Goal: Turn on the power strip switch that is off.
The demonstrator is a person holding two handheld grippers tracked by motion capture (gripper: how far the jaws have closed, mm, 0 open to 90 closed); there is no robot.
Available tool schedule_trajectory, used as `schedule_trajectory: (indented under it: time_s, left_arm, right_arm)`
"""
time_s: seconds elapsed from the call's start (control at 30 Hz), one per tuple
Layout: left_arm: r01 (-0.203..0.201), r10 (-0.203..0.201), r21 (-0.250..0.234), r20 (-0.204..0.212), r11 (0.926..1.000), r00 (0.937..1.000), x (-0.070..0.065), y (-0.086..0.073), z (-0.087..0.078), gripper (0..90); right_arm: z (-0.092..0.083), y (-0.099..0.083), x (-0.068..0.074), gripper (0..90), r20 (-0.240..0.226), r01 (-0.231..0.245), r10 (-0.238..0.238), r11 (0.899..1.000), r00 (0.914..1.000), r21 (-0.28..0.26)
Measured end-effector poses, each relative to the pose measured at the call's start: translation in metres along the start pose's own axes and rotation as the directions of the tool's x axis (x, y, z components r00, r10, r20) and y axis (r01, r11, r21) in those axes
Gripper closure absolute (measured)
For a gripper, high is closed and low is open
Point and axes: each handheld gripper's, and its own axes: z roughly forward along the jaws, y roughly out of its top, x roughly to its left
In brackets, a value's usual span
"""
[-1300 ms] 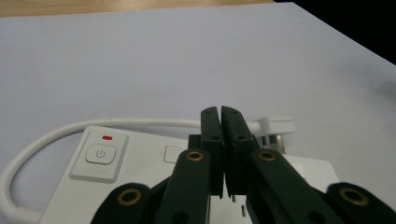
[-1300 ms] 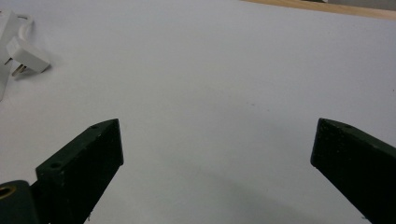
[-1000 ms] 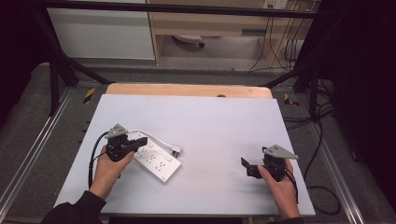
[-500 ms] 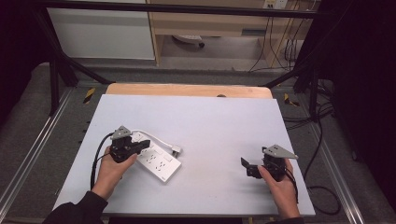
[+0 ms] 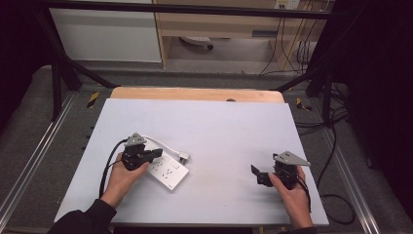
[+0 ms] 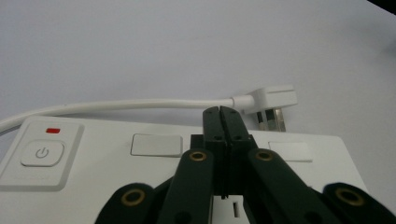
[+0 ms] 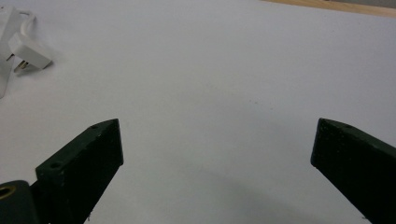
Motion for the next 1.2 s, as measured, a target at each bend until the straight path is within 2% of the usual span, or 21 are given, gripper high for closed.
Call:
schedule_trajectory:
  time_s: [0.17,0.67,1.2]
  left_arm:
    - [-0.019,0.019,0.015,-0.006,0.9997,0.9998,-0.001,0.0006,0.0041,89.9]
    - [-0.03,0.031,0.034,-0.026,0.999,0.9992,0.0006,-0.0005,0.009,89.8]
    - [-0.024,0.025,0.04,-0.022,0.9989,0.9994,0.0016,-0.0019,0.0107,89.8]
  right_arm:
    - [0.0002,0.0,0.0003,2.8,-0.005,0.002,-0.001,1.0,1.0,0.001]
    - [0.0004,-0.0001,0.0008,2.8,-0.011,0.004,-0.004,1.0,0.9999,0.008]
    - [0.0007,-0.0004,0.0009,2.8,-0.014,0.006,-0.006,1.0,0.9999,0.013]
